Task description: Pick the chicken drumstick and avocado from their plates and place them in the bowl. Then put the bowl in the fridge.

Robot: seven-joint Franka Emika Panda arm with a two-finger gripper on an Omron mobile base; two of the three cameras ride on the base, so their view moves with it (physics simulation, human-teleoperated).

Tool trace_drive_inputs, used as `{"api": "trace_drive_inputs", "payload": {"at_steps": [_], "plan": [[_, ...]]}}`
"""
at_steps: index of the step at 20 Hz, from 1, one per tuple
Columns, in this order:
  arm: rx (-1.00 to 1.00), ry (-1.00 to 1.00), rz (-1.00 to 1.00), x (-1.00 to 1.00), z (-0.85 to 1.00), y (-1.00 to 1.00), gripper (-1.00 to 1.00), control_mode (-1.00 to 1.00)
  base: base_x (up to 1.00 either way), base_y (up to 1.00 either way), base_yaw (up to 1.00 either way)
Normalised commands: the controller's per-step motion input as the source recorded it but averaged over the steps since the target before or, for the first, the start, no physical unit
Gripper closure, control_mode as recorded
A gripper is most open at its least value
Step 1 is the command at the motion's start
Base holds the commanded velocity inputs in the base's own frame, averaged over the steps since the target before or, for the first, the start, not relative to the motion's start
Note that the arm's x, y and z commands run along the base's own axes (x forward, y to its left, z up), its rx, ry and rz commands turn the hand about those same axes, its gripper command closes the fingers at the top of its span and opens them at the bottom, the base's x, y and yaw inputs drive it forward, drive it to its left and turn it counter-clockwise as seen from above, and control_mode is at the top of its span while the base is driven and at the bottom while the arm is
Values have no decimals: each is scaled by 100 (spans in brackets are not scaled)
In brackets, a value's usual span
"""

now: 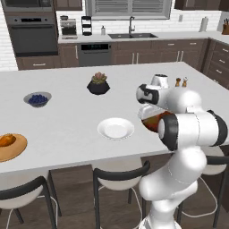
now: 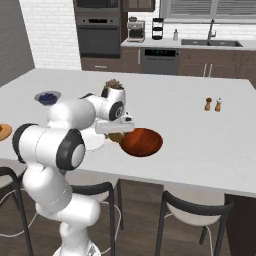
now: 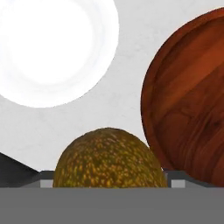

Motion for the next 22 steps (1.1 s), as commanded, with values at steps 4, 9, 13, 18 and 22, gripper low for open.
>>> {"api": "trace_drive_inputs", "payload": {"at_steps": [4,9,13,18,22], "plan": [[5,4,-3,47,-8,-99,100,-100,0,0,0],[1,9,0,70,-33,-71,100,-100,0,0,0],[1,6,0,43,-48,-43,100,-100,0,0,0],[0,4,0,43,-72,-17,100,-100,0,0,0],[0,3,0,58,-61,0,100,-100,0,0,0]]}}
